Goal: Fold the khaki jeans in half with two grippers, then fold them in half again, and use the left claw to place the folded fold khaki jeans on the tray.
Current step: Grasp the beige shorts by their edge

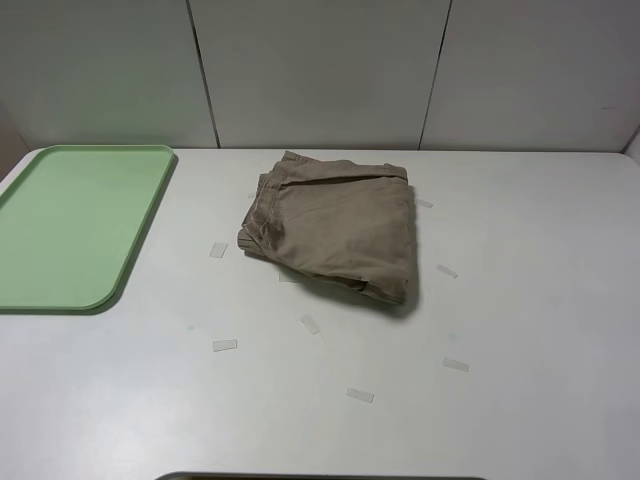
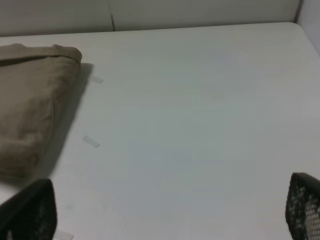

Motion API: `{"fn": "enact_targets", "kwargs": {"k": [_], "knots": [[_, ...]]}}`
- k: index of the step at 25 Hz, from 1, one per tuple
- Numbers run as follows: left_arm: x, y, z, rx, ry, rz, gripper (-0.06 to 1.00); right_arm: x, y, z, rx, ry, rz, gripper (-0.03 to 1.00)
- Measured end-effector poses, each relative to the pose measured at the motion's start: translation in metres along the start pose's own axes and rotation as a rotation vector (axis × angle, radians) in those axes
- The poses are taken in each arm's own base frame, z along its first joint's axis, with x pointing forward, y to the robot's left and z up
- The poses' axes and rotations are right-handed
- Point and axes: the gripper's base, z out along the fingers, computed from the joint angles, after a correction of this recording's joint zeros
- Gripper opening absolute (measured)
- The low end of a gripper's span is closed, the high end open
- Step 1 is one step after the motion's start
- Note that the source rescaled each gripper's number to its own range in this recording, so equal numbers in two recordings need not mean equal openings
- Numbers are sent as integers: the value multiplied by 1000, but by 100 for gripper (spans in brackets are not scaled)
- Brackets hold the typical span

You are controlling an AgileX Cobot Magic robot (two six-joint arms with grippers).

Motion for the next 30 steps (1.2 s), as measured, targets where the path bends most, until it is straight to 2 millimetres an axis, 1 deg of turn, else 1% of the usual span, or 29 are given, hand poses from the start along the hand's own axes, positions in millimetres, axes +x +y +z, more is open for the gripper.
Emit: {"fn": "enact_targets", "kwargs": {"k": [18,22,25,27,30], "knots": [[0,2,0,-21,4,11,84,0,0,0,0,0,0,100],[0,0,0,5,-1,-3,84,0,0,0,-1,0,1,100],[-1,-1,-1,9,-10,-47,84,0,0,0,-2,0,1,100],[-8,-1,-2,17,-32,-81,84,0,0,0,-2,0,1,100],[-29,1,4,40,-68,-124,84,0,0,0,-2,0,1,100]]}}
